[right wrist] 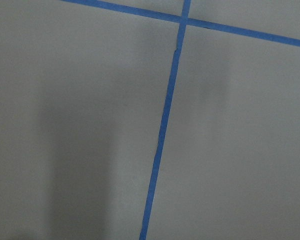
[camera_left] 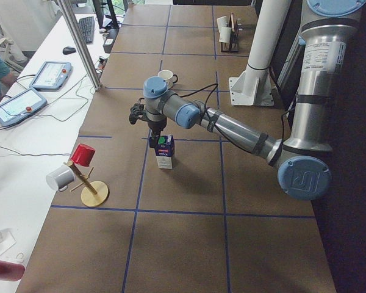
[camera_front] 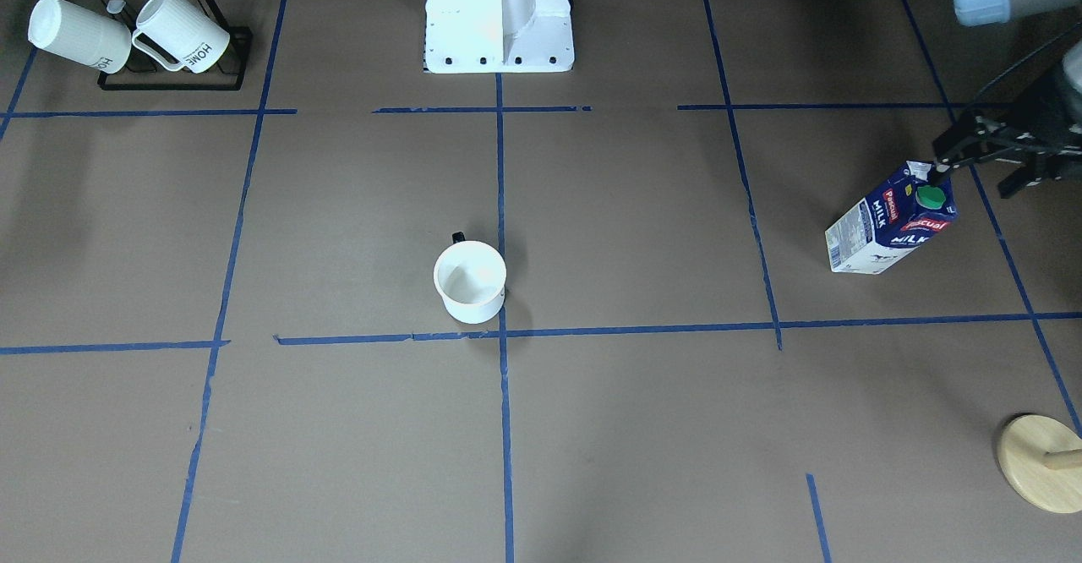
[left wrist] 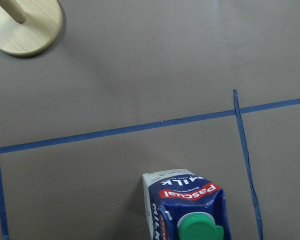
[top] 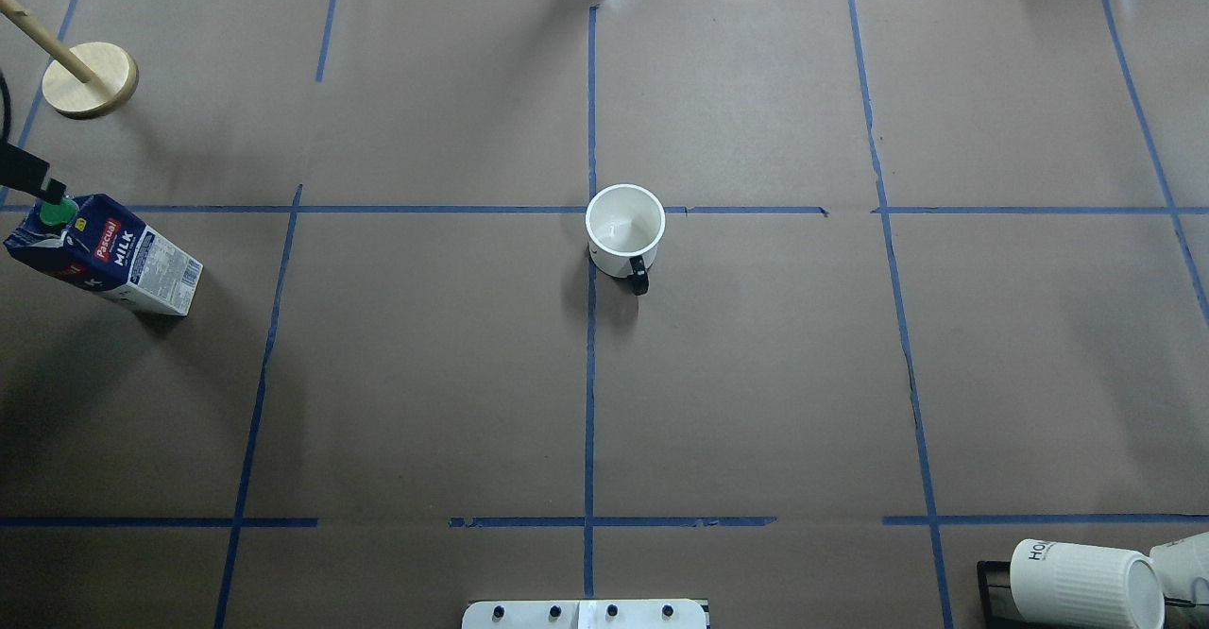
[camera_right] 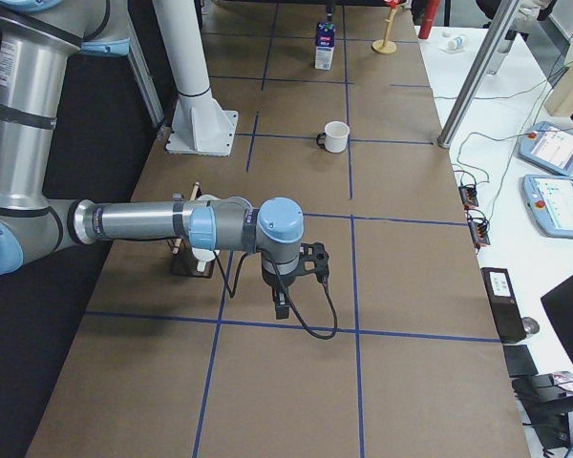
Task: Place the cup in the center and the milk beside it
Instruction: 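Reach the left gripper to the milk carton and grasp its top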
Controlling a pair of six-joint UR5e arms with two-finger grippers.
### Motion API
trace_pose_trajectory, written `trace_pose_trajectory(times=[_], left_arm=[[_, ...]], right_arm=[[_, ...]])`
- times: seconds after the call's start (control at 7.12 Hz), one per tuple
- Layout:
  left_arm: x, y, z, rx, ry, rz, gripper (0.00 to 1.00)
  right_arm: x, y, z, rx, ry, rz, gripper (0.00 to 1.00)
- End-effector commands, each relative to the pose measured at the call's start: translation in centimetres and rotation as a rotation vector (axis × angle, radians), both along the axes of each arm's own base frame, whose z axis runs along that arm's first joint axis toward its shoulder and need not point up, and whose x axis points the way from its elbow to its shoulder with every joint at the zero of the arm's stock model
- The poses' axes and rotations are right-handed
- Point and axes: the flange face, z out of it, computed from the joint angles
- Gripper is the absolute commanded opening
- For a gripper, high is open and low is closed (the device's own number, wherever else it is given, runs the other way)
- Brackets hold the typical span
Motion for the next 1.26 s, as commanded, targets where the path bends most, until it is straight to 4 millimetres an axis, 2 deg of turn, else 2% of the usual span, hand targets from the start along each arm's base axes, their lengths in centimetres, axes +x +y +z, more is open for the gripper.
trace_pose_trajectory(times=[0.0, 0.42, 0.56, 0.7, 0.84, 0.98, 1.12], left_arm=[[2.7, 0.6, 0.3, -0.026, -0.005, 0.013, 1.0], [4.9, 0.6, 2.4, -0.041, -0.06, 0.033, 1.0], [5.3, 0.6, 2.7, -0.042, -0.068, 0.036, 0.95], [5.5, 0.5, 2.6, -0.041, -0.068, 0.039, 0.64], [5.6, 0.3, 2.2, -0.035, -0.064, 0.038, 0.44], [5.8, -0.1, 0.5, -0.018, -0.05, 0.035, 0.4], [6.3, -1.0, -1.4, -0.007, -0.04, 0.028, 0.4]], right_arm=[[0.0, 0.0, 0.0, 0.001, 0.0, -0.001, 1.0], [0.0, 0.0, 0.1, 0.0, 0.0, -0.001, 1.0], [0.0, 0.0, 0.1, -0.001, 0.0, 0.0, 1.0], [0.0, 0.0, 0.1, -0.001, 0.0, 0.0, 1.0], [0.0, 0.0, 0.1, -0.001, 0.0, 0.0, 1.0], [0.0, -0.1, 0.0, 0.0, 0.0, 0.0, 1.0], [0.0, -0.1, 0.0, 0.0, -0.002, 0.0, 1.0]])
